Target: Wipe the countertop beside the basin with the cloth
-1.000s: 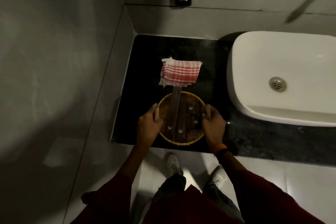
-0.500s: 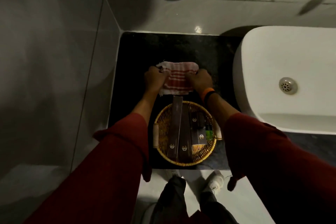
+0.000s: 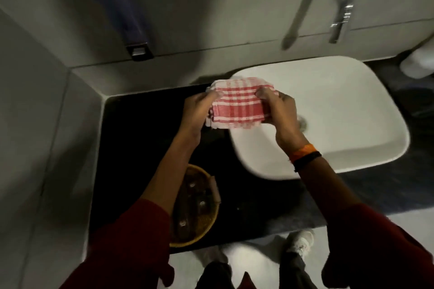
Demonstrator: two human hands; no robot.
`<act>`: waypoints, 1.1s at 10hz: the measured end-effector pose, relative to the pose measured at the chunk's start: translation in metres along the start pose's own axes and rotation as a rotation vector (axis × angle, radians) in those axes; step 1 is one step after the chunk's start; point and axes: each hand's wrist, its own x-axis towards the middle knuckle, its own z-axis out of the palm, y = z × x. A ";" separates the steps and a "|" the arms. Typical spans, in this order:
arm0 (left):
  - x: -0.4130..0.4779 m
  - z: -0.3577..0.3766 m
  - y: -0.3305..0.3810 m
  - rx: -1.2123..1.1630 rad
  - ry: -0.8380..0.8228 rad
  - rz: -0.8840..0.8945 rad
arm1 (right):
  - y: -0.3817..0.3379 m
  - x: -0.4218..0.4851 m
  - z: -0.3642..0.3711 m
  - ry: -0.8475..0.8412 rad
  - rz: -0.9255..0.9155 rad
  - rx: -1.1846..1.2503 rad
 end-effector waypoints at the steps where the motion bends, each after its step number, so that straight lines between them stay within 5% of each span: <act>1: -0.004 0.100 -0.004 0.062 -0.065 0.059 | -0.009 0.019 -0.100 0.063 -0.022 0.068; 4: 0.027 0.417 -0.014 0.439 -0.055 0.169 | -0.024 0.141 -0.375 0.334 -0.029 0.045; 6: 0.060 0.533 -0.035 0.393 -0.212 0.195 | -0.017 0.226 -0.487 0.332 -0.035 -0.156; 8: 0.087 0.601 -0.088 0.630 -0.291 0.137 | 0.023 0.269 -0.540 0.231 -0.080 -0.514; 9: 0.089 0.614 -0.112 1.101 -0.262 0.196 | 0.043 0.274 -0.545 0.130 0.016 -1.041; 10: 0.086 0.613 -0.117 1.282 -0.250 0.268 | 0.048 0.272 -0.533 0.237 -0.085 -1.315; 11: 0.086 0.605 -0.102 1.277 -0.245 0.407 | 0.037 0.268 -0.514 0.237 -0.291 -1.322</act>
